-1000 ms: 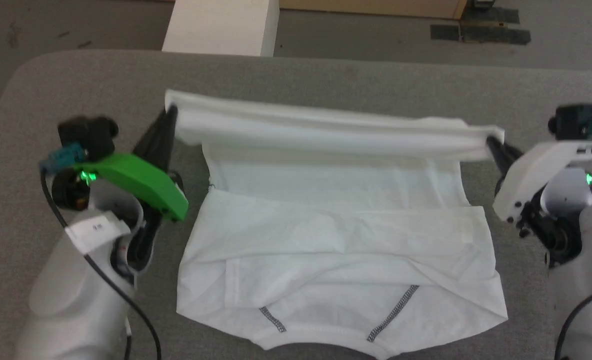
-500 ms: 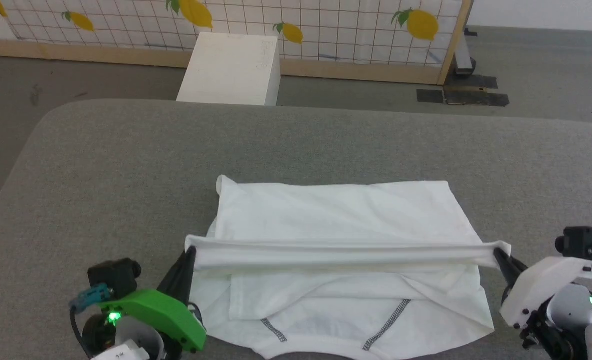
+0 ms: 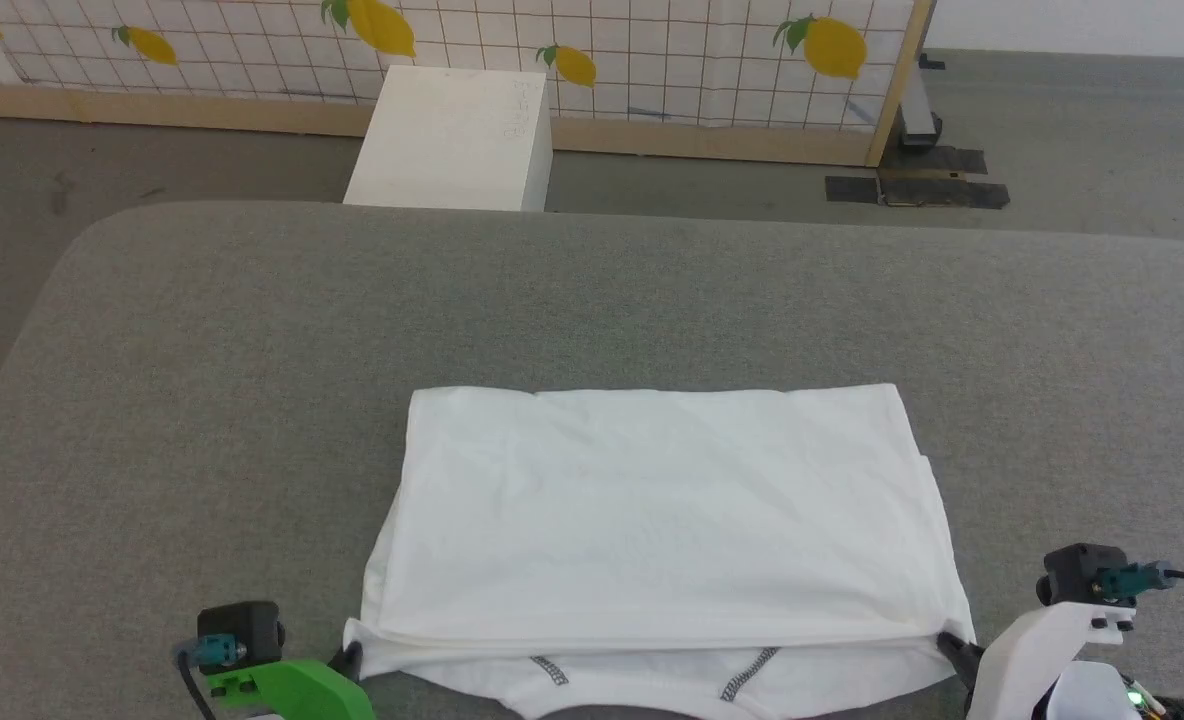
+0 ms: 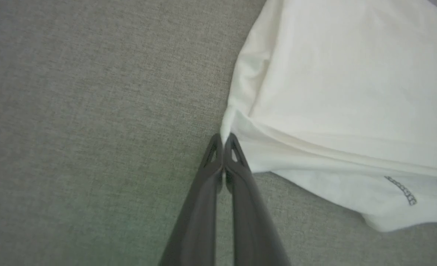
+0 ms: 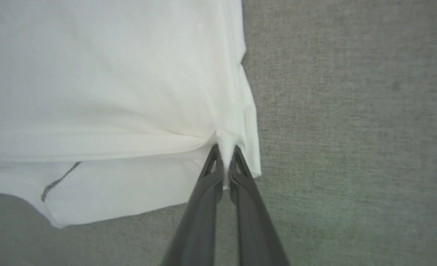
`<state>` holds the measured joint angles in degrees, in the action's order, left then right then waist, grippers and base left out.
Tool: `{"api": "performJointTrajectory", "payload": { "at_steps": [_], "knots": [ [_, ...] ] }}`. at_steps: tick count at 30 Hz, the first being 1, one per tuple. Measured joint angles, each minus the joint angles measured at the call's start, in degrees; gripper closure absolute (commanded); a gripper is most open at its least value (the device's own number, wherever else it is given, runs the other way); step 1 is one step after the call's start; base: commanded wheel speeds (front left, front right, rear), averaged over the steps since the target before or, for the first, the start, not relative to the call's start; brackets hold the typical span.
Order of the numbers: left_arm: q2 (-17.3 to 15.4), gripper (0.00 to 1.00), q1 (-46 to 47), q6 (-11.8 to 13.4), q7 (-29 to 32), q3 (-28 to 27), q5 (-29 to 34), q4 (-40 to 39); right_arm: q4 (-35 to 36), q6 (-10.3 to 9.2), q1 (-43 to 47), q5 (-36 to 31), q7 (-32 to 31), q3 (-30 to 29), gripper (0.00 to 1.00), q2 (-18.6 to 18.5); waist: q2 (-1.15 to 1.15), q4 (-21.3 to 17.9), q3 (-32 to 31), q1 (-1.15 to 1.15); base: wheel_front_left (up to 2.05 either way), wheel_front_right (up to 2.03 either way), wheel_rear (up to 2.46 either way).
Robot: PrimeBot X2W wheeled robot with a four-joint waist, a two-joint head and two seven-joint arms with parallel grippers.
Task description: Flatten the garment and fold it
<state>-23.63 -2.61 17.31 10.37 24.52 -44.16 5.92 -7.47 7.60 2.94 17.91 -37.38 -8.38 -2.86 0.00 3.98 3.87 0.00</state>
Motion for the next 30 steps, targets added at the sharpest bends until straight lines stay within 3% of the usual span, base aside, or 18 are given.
{"api": "performJointTrajectory", "payload": {
  "at_steps": [5,6,7,8,12,19,25,28,30],
  "knots": [
    [-0.08,1.0,-0.01,0.59,1.97,0.53,-0.23,0.38,1.18,0.0,0.94,-0.01,-4.48,0.66,1.0,-0.01,0.0,0.05,0.0,0.0,0.0,0.0,0.0],
    [0.03,0.88,-0.01,0.59,2.65,0.62,-0.55,0.41,1.49,0.0,1.1,-0.09,-5.28,0.69,0.71,-0.01,0.0,0.03,-0.04,0.0,0.0,0.0,0.0],
    [0.2,0.18,-0.03,0.62,3.25,0.65,-1.0,0.42,1.98,0.0,1.31,-0.19,-5.82,0.71,0.0,-0.01,0.0,-0.01,-0.1,0.0,0.0,0.0,0.0],
    [0.21,0.0,-0.03,0.96,3.69,0.67,-1.04,0.43,2.35,0.0,1.5,-0.23,-6.27,0.7,0.0,-0.01,0.0,-0.06,-0.15,0.0,0.0,0.0,0.0],
    [-0.29,0.0,-0.04,2.45,4.98,-0.25,-1.4,-0.81,5.15,0.0,2.32,0.85,-8.03,-0.13,0.0,-0.02,0.0,-0.13,-0.53,0.0,0.0,0.0,0.0],
    [-4.64,0.0,0.38,5.03,2.85,-5.68,-0.71,-6.77,14.34,-0.02,0.14,4.32,-10.1,-3.61,0.0,-0.18,0.0,-0.57,-0.87,0.0,0.0,0.0,0.0],
    [-5.64,0.0,5.88,4.33,-10.98,-9.21,4.95,-9.85,17.62,-0.02,-6.44,2.03,-13.95,-4.88,0.0,-2.3,0.0,-0.47,-0.47,0.0,0.0,0.0,0.0],
    [-5.65,0.0,8.94,2.02,-21.01,-9.06,9.95,-10.11,14.99,-0.02,-9.33,-0.75,-15.73,-3.6,0.0,-3.61,0.0,-0.55,0.34,0.0,0.0,0.0,0.0],
    [-5.41,0.0,10.15,0.87,-24.34,-8.8,13.97,-10.16,11.16,-0.02,-11.5,-2.85,-16.9,-1.89,0.0,-4.31,0.0,-0.62,1.13,0.0,0.0,0.0,0.0]
  ]
}}
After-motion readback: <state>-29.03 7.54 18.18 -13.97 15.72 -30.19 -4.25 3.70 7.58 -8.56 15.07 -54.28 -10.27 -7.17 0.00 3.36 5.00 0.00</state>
